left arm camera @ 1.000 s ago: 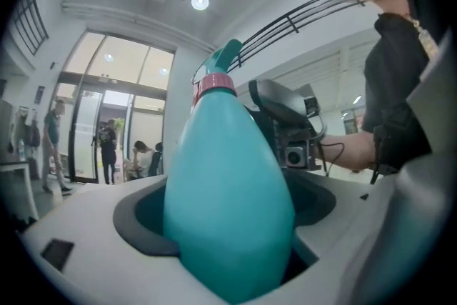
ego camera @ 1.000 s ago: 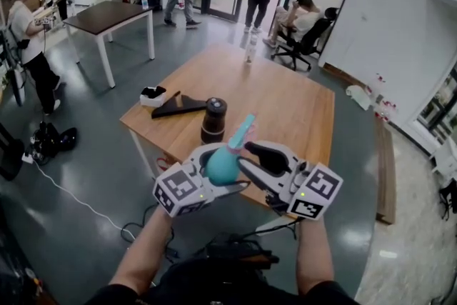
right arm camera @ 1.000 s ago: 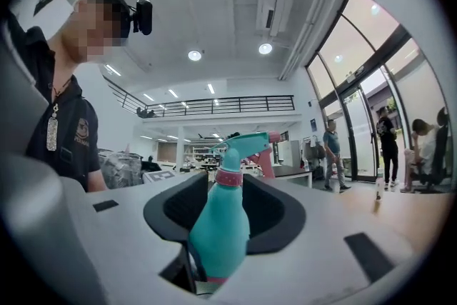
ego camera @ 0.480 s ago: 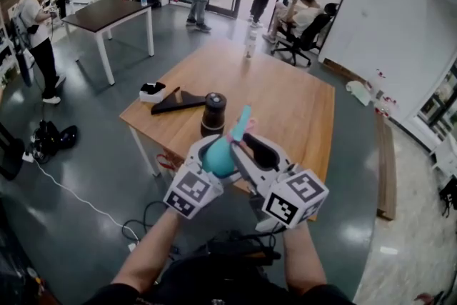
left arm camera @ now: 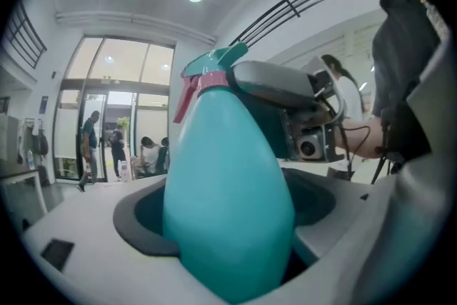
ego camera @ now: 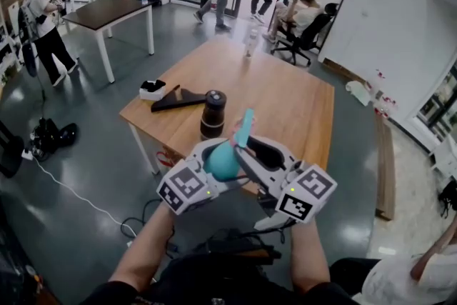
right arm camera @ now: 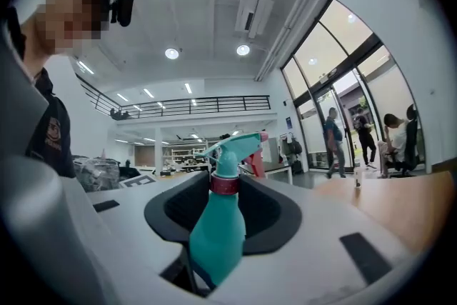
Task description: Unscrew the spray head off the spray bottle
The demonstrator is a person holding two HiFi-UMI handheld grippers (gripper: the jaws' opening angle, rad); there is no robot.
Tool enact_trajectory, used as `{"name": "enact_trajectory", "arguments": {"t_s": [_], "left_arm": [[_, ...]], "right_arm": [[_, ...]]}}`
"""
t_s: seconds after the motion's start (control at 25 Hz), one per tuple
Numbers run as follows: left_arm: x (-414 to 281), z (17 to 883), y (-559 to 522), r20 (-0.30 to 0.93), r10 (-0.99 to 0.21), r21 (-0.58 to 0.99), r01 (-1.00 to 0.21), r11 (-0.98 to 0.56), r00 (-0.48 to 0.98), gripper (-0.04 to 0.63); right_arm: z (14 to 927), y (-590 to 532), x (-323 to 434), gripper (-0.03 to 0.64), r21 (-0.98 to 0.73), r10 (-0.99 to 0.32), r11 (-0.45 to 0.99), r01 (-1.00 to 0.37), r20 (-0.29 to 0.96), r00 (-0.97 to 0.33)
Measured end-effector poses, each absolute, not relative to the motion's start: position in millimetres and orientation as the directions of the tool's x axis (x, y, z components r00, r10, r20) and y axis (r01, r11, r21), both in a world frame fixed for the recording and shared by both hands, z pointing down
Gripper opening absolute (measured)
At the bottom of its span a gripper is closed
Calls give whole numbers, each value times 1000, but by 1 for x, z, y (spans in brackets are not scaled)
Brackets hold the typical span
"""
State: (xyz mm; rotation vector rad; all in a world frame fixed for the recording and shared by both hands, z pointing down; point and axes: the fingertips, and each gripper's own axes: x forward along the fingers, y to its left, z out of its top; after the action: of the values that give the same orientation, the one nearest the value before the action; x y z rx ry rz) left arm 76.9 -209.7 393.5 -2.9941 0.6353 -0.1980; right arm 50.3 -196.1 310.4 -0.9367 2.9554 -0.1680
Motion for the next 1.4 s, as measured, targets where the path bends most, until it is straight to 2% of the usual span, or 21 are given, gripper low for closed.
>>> {"name": "enact_trajectory", "arguments": {"t_s": [0.32, 0.52, 0.6, 1.0, 1.12, 1.4], "left_arm": [[87, 391, -172, 100, -113, -15, -112, -994, 989, 434], [87, 392, -160, 90, -37, -13, -36, -999, 995, 434], [87, 389, -164, 73, -62, -19, -61, -998, 995, 434], [82, 375, -206, 23, -351, -61, -349, -935, 936, 434], [81, 377, -214, 34, -418, -83, -415, -906, 908, 434], [82, 391, -223, 103, -541, -144, -526, -838, 835, 434]], "right_arm": [[311, -176, 55, 137, -82, -347, 935, -345, -21, -937], [310, -166, 54, 138, -68, -272, 961, -269, -35, -962], [308, -168, 55, 138, -71, -297, 953, -293, -45, -954], [304, -186, 72, 140, -77, -537, 843, -533, -44, -843], [299, -187, 68, 140, -92, -594, 804, -588, -56, -803], [310, -197, 58, 140, -107, -714, 695, -711, 21, -700]]}}
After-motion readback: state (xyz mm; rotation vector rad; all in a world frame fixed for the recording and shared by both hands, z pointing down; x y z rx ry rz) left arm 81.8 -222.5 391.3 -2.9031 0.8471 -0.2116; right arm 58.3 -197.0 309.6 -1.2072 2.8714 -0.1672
